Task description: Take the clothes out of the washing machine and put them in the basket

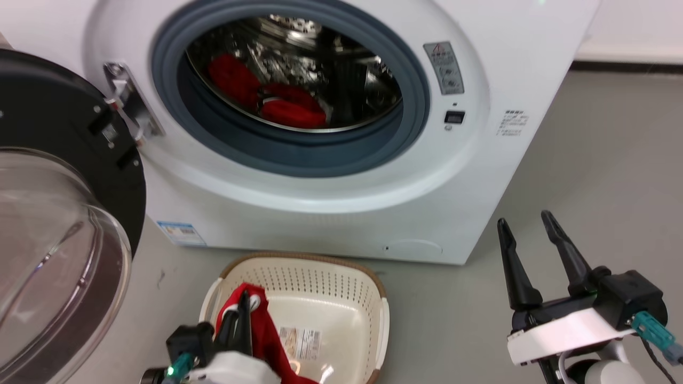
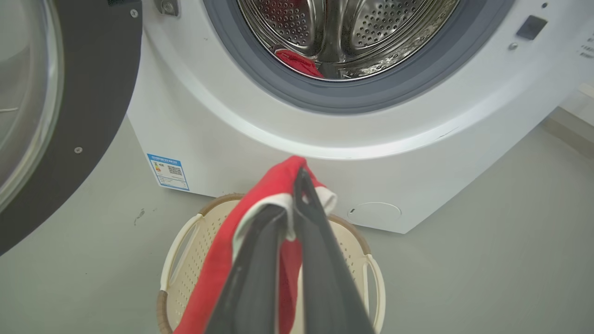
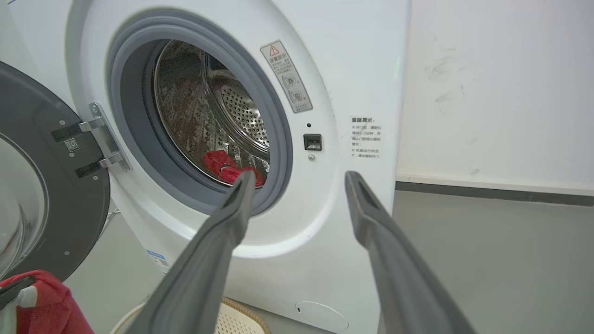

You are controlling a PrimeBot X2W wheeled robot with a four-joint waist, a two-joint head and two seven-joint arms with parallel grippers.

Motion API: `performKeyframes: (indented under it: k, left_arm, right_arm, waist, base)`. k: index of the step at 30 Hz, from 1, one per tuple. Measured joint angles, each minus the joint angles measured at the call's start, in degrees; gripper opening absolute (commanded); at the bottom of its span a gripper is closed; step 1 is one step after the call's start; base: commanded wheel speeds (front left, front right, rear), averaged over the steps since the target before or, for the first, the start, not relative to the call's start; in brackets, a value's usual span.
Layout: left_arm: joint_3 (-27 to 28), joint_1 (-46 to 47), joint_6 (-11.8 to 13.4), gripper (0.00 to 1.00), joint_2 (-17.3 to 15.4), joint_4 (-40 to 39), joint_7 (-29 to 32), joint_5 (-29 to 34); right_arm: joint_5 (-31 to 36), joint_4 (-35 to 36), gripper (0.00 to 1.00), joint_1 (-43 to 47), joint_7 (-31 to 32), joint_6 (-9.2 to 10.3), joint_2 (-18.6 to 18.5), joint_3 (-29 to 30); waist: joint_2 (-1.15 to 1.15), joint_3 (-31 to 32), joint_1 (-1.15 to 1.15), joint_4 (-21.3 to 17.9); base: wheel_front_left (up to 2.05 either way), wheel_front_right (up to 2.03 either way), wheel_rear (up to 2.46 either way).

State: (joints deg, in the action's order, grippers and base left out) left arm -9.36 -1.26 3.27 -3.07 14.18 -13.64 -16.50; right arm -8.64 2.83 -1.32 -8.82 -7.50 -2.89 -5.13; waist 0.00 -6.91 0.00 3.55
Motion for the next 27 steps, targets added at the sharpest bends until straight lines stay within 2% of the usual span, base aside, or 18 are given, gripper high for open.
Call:
performKeyframes:
  k: [18,27]
  left_arm:
    - [0.91,28.72,-1.41,0.00,0.18,37.11,-1.43,-4.30]
    - [2.34,34.76,-2.09,0.00,0.19,47.11,-1.43,-3.65]
  right_arm:
    - [1.35,1.63,1.00,-9.59,-0.81,0.00,-0.01,-4.11]
    - [1.07,0.24,1.00,-12.82,-2.67,0.00,-0.02,-5.99]
  waist:
    - [0.00,-21.81,0.01,-2.14]
    - [0.00,-32.03,0.01,-5.16]
  base:
    - [0.00,0.00,0.00]
    - [0.00,0.00,0.00]
